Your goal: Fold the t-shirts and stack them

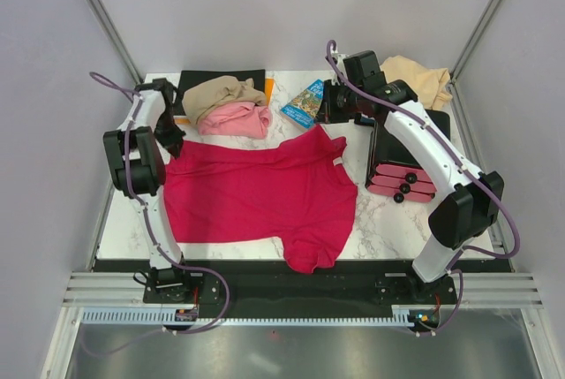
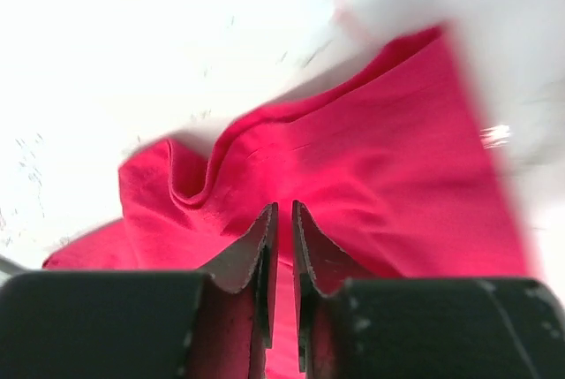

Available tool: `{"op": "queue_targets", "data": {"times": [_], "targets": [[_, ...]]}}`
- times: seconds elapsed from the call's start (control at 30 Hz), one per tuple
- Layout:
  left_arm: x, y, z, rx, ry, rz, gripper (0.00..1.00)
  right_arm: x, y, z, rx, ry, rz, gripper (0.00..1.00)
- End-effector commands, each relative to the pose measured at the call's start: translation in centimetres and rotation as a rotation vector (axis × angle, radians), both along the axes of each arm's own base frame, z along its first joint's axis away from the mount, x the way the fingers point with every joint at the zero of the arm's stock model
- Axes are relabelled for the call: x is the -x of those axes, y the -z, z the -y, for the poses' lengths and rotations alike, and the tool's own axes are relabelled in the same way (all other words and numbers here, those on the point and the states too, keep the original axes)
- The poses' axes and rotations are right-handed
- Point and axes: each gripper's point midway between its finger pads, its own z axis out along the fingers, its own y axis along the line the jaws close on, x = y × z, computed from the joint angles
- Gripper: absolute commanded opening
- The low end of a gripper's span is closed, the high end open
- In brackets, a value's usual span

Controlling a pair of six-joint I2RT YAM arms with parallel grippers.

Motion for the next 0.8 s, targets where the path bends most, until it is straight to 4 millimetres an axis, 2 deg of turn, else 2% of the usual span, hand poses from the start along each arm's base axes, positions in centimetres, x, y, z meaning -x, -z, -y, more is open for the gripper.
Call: {"op": "queue_targets", "data": {"times": [0.0,0.07,0.17,0.2,0.33,0.37,0.43,0.47,0.6,0.77], "targets": [[-5.6,-8.7,-2.5,-0.08,-0.008,0.286,0.19,-0.6,-1.6,0.0,-0.016,-0.009,0.048,0.0],[-6.4,-8.8,-2.8,-0.087,0.004,0.293,0.2,-0.7,-1.6,0.0,-0.017,-0.008,0.048,0.0],[-7.9,-7.6,-2.9,-0.07,0.019,0.286,0.21,-0.6,-1.4,0.2,-0.013,-0.007,0.044,0.0],[-8.0,-6.3,-2.8,-0.058,0.031,0.26,0.22,-0.6,-1.3,0.2,-0.01,-0.007,0.042,0.0],[-8.3,-3.8,-2.2,-0.015,0.044,0.219,0.24,-0.5,-1.1,0.5,-0.009,-0.006,0.038,0.0],[-8.4,-3.3,-2.1,-0.006,0.049,0.214,0.29,-0.5,-1.0,0.5,-0.006,-0.007,0.035,0.0],[-8.4,-2.5,-1.9,0.009,0.059,0.203,0.29,-0.5,-1.0,0.6,-0.005,0.0,0.035,0.0],[-8.4,-2.1,-1.8,0.012,0.063,0.198,0.35,-0.6,-0.8,0.6,-0.003,-0.001,0.033,0.0],[-8.5,-1.3,-1.8,0.01,0.07,0.196,0.43,-0.9,-1.0,0.5,-0.008,-0.002,0.035,0.0],[-8.9,-0.7,-2.1,-0.001,0.081,0.199,0.44,-1.1,-1.0,0.4,-0.013,-0.004,0.033,0.0]]}}
